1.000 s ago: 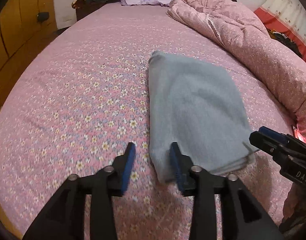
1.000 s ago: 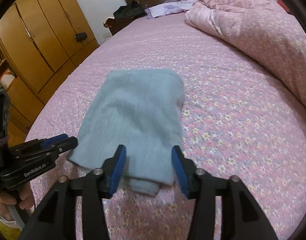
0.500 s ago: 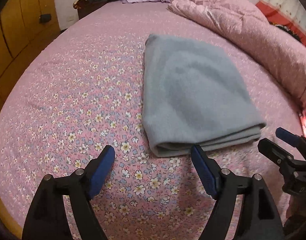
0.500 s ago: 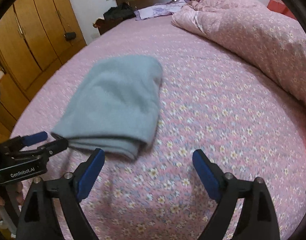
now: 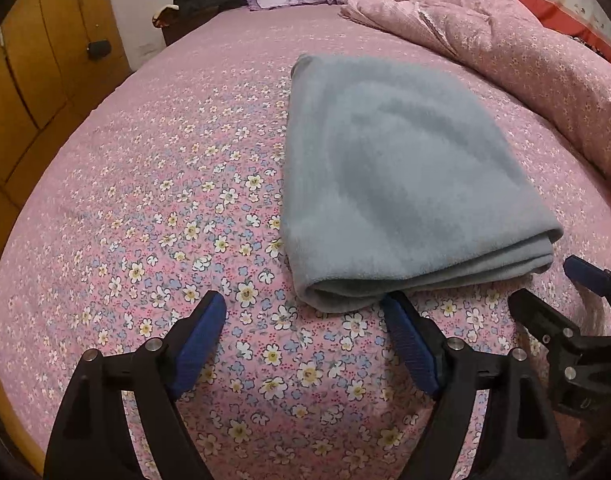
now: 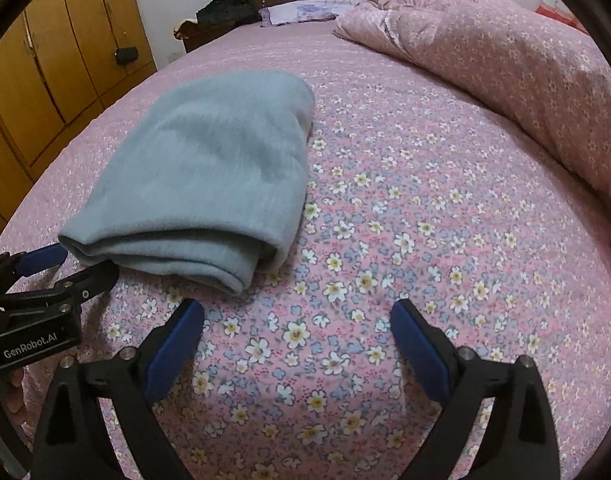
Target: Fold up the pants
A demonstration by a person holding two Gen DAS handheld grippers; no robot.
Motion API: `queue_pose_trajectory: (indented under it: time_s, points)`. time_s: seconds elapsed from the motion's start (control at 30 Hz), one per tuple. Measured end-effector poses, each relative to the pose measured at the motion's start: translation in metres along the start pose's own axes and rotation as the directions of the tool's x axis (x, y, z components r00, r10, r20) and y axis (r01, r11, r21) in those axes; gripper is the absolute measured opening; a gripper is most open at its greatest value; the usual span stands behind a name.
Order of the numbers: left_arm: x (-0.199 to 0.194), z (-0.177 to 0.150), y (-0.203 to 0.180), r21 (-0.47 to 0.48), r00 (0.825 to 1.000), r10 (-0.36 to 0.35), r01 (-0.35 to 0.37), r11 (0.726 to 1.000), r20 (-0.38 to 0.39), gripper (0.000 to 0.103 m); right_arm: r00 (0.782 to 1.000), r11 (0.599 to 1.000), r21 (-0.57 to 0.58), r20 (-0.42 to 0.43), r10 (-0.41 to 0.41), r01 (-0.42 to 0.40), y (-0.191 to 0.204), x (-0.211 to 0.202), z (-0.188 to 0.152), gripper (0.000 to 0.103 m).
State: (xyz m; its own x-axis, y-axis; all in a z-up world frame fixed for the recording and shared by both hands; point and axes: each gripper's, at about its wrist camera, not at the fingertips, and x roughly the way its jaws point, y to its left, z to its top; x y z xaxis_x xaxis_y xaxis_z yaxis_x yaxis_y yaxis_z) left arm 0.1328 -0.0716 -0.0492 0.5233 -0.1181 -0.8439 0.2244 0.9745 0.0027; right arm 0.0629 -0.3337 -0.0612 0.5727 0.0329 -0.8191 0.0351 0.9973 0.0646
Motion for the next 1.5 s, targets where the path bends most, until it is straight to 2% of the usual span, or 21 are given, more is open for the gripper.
queue_pose_trajectory:
  time_s: [1.5]
  points:
    - [-0.001,-0.001,0.004,-0.009,1.0,-0.003,0.003,1.0,-0.004,0.078,1.0,1.0,0.01,0.022,0.01,-0.01,0.003,-0.005,-0.011,0.101]
